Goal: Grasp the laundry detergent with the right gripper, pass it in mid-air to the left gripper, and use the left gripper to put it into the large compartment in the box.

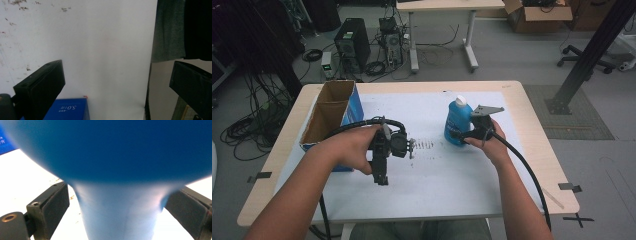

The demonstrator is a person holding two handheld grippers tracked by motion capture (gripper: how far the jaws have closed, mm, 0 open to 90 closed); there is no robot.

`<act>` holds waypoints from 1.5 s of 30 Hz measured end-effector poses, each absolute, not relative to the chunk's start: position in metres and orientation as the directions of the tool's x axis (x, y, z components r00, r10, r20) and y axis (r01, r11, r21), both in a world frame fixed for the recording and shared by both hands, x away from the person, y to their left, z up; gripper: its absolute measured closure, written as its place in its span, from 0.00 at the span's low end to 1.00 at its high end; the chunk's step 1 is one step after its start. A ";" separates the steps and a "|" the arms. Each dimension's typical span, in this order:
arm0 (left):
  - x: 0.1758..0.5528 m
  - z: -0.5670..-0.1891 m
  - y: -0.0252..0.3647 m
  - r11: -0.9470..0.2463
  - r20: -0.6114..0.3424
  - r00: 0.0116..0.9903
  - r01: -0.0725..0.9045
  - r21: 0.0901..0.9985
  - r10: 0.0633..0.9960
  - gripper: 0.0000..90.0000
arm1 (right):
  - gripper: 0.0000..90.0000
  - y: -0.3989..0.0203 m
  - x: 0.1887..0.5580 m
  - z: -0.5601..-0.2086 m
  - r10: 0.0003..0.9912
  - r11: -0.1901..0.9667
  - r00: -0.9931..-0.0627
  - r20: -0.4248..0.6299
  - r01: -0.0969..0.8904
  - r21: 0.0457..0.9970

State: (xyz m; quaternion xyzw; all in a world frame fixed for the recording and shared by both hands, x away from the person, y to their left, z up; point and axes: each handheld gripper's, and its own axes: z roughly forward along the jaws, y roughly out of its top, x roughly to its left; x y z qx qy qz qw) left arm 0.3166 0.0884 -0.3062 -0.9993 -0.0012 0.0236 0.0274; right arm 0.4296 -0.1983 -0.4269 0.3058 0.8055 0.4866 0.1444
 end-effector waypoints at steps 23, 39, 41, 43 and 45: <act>0.317 -0.306 0.088 -0.999 -0.045 0.999 0.001 -0.051 0.003 0.01 | 0.19 -0.198 0.427 -0.431 0.652 0.315 -0.757 0.048 0.328 0.891; 0.318 -0.306 0.088 -0.999 -0.045 0.999 0.000 -0.049 0.002 0.01 | 0.28 -0.197 0.427 -0.434 0.650 0.309 -0.758 0.048 0.322 0.895; 0.318 -0.306 0.088 -0.999 -0.046 0.999 0.000 -0.050 0.002 0.01 | 0.29 -0.197 0.427 -0.434 0.646 0.311 -0.761 0.050 0.324 0.894; 0.319 -0.306 0.088 -0.999 -0.047 0.999 -0.002 -0.052 0.001 0.01 | 0.32 -0.196 0.427 -0.435 0.644 0.313 -0.763 0.051 0.324 0.893; 0.319 -0.307 0.089 -0.999 -0.047 0.999 -0.001 -0.050 0.002 0.01 | 0.36 -0.196 0.427 -0.436 0.644 0.314 -0.763 0.049 0.322 0.893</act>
